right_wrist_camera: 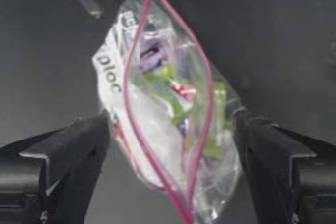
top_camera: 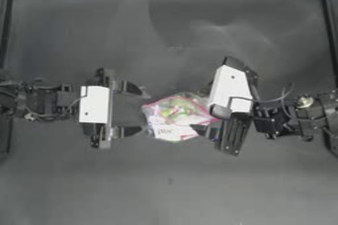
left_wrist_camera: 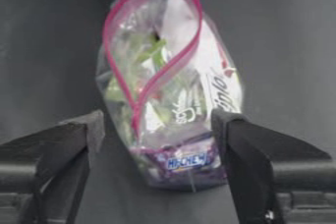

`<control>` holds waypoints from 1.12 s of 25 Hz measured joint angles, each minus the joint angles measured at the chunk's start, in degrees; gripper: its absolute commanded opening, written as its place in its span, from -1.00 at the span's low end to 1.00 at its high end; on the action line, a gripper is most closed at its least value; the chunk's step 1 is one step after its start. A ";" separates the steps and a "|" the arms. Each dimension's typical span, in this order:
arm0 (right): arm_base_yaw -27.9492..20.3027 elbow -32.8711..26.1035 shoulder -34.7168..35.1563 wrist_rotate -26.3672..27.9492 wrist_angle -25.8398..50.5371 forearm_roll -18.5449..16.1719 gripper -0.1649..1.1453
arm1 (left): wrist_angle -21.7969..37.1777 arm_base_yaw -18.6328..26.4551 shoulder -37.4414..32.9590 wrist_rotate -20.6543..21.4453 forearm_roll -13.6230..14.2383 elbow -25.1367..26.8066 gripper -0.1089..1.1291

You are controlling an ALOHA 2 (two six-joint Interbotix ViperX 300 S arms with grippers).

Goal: Put candy in bag

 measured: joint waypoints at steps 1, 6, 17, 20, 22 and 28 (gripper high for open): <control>0.00 0.00 0.09 -0.09 0.00 0.00 0.77 | 0.00 0.18 0.00 0.00 -0.09 0.09 0.73; 0.00 1.05 -1.85 -0.18 0.00 -0.53 0.77 | 1.67 0.26 -1.93 0.00 -0.18 0.88 0.73; 0.00 8.17 -11.34 0.53 -1.49 -2.46 0.77 | 4.48 0.26 -10.99 0.00 -2.46 3.96 0.72; 0.00 10.37 -13.89 0.62 -2.46 -2.90 0.77 | 7.21 0.18 -14.24 0.00 -2.90 4.04 0.71; 0.00 11.78 -15.38 0.53 -3.34 -3.08 0.75 | 8.44 0.09 -15.91 0.00 -2.90 4.04 0.70; 0.00 15.56 -20.39 0.70 -5.19 -3.78 0.75 | 11.16 -0.09 -20.13 0.00 -2.90 4.31 0.69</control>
